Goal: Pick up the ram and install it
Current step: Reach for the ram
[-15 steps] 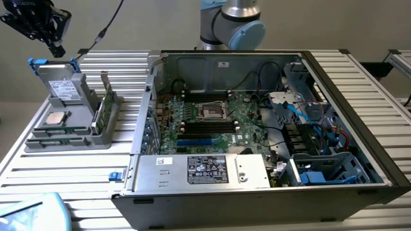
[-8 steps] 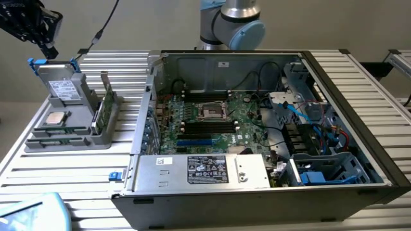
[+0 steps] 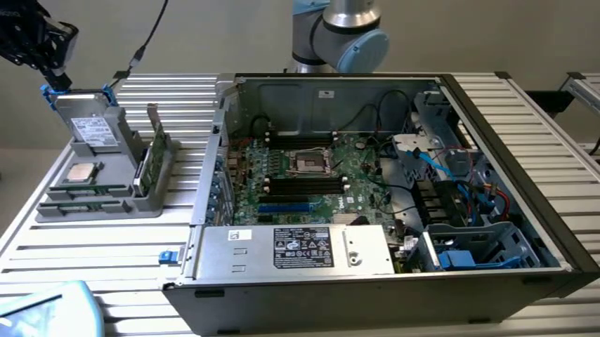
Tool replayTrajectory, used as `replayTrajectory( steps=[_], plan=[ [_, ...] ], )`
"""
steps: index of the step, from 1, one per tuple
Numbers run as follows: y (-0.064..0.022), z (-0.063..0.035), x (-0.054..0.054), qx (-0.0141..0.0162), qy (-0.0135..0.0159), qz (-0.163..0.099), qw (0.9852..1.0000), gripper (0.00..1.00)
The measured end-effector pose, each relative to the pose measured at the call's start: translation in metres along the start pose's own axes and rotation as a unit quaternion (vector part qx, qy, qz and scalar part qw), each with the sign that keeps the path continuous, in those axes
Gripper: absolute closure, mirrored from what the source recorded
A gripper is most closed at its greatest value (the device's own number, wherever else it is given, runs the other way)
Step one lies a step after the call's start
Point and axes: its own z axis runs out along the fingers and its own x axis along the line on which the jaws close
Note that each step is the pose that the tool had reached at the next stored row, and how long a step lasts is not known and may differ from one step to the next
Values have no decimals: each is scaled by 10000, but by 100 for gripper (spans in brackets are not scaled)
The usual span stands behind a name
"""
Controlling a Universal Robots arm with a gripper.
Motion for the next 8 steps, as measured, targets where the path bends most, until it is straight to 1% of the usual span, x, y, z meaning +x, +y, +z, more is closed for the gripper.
replayTrajectory(
  steps=[2,3,4,6,7,8],
  plan=[
    [-47,-2,10,-21,90,9,10000,90],
    [-71,-3,12,-32,131,13,9999,90],
    [-88,-2,12,-41,166,16,9999,90],
    [-107,7,11,-49,230,23,9997,90],
    [-110,13,10,-48,254,25,9997,90],
    [-112,24,11,-48,270,27,9996,90]
  ],
)
